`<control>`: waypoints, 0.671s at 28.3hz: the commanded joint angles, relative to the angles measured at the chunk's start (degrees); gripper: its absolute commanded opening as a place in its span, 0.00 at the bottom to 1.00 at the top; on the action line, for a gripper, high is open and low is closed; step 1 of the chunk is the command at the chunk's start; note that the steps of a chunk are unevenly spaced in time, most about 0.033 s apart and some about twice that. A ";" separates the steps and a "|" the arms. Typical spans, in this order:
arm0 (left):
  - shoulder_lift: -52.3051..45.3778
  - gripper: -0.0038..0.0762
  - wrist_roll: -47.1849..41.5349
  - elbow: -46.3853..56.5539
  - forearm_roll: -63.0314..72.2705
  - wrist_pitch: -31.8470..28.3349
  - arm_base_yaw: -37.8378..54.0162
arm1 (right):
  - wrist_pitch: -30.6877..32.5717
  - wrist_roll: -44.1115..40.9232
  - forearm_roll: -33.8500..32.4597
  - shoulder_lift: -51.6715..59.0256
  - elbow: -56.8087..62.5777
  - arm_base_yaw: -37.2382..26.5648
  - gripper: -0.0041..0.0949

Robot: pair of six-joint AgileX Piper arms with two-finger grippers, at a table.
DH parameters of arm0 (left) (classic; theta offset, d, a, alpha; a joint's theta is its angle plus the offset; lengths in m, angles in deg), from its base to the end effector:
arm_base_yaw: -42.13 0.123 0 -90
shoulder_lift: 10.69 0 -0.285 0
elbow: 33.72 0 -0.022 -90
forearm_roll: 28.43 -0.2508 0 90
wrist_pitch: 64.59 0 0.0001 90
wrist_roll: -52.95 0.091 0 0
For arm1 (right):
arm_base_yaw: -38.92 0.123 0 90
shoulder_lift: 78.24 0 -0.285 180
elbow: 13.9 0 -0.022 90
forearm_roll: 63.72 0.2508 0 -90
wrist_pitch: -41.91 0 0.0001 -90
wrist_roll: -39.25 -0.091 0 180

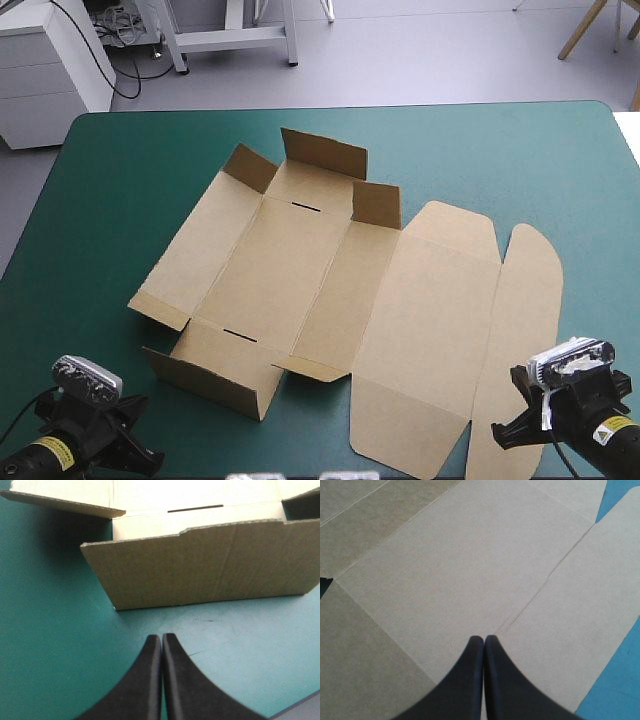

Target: Fold the box

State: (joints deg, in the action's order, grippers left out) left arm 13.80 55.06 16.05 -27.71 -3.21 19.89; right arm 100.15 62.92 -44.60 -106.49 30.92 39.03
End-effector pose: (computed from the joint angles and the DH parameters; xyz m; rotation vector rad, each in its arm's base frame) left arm 0.0363 -0.0159 0.2652 0.4991 2.3220 -0.1850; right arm 0.0495 0.0255 0.2959 -0.4092 2.2030 0.1951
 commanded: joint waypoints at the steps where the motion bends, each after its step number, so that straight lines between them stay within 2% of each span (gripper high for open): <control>1: 0.78 0.04 -0.58 -1.28 0.35 -3.15 -0.27 | -3.16 0.17 0.84 -0.52 -1.44 0.12 0.02; 19: 0.78 0.04 -0.38 -1.28 0.35 -3.15 -0.27 | -3.81 0.36 0.84 -0.52 -1.83 0.12 0.02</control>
State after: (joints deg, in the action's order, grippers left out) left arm 13.80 55.06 16.05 -27.71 -3.21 19.89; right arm 99.62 62.97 -44.60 -106.49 30.92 39.03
